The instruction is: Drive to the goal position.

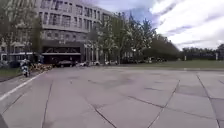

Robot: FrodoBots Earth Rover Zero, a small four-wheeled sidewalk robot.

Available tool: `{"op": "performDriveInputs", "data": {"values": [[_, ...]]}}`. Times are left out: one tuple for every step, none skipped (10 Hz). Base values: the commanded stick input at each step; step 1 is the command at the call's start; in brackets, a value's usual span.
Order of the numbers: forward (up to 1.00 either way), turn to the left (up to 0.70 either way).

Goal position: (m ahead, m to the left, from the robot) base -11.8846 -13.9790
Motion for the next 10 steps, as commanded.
{"op": "performDriveInputs", "data": {"values": [[0.0,-0.7],[0.0,-0.7],[0.0,-0.7],[0.0,-0.7],[0.0,-0.7],[0.0,-0.7],[0.0,-0.7],[0.0,-0.7],[0.0,-0.7],[0.0,-0.7]]}}
